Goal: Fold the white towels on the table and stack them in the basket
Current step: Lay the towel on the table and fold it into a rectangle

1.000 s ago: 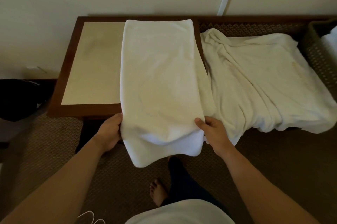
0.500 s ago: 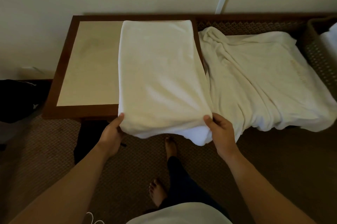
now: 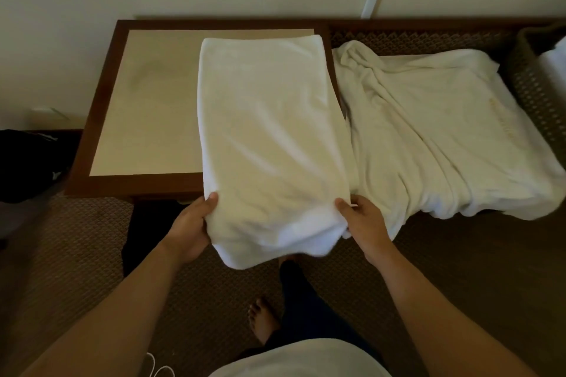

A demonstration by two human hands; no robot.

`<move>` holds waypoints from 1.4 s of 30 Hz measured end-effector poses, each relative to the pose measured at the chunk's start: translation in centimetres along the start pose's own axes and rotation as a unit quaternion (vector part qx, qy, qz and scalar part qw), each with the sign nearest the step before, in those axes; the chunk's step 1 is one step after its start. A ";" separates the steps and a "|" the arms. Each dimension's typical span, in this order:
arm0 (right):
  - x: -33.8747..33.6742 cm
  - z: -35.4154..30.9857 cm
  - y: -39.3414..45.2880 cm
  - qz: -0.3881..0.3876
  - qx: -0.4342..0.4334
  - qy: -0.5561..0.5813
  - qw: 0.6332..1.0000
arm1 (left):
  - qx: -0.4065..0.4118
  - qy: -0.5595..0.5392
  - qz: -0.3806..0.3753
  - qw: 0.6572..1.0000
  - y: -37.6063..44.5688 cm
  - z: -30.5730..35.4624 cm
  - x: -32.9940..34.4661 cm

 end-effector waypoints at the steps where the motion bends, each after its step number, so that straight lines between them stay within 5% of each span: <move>1: -0.1 -0.6 -0.3 0.004 -0.028 0.007 1.000 | 0.016 0.018 0.012 1.000 0.1 0.2 -0.2; 6: -1.2 0.1 0.4 0.065 -0.049 -0.020 0.996 | 0.095 0.186 0.181 0.961 0.6 1.1 -2.3; 11: 0.4 -0.3 0.8 0.018 -0.009 -0.008 1.000 | 0.060 0.183 0.171 0.966 0.5 0.2 -1.2; 17: -0.1 -0.5 1.2 0.067 -0.023 -0.029 0.997 | 0.106 0.350 0.211 0.906 0.1 1.6 -1.1; 22: 0.5 -1.5 1.2 0.083 -0.021 -0.006 0.996 | 0.102 0.322 0.217 0.916 -0.2 1.5 -0.6; 27: 0.3 -1.8 1.0 0.154 -0.027 -0.075 0.985 | 0.160 0.460 0.278 0.828 -1.2 3.4 -0.9; 32: 1.6 -4.2 1.0 0.237 -0.039 -0.210 0.948 | 0.136 0.501 0.214 0.827 2.1 5.4 -0.1; 36: 1.1 -5.2 0.3 0.284 -0.102 -0.151 0.942 | 0.083 0.542 0.142 0.824 4.2 6.2 -0.7; 40: 1.3 -4.5 1.4 0.272 0.010 -0.183 0.945 | 0.114 0.553 0.168 0.808 3.9 6.2 0.0; 42: 1.7 -5.5 1.6 0.275 -0.004 -0.200 0.940 | 0.151 0.528 0.184 0.815 3.8 6.4 0.9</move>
Point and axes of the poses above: each hand's wrist, its own y-axis towards the middle knuckle, its own x-axis out of the palm, z = x × y, the point moved 5 cm from there along y, towards the middle knuckle, and after that the axes turned 14 degrees about x, right-handed, at the moved point
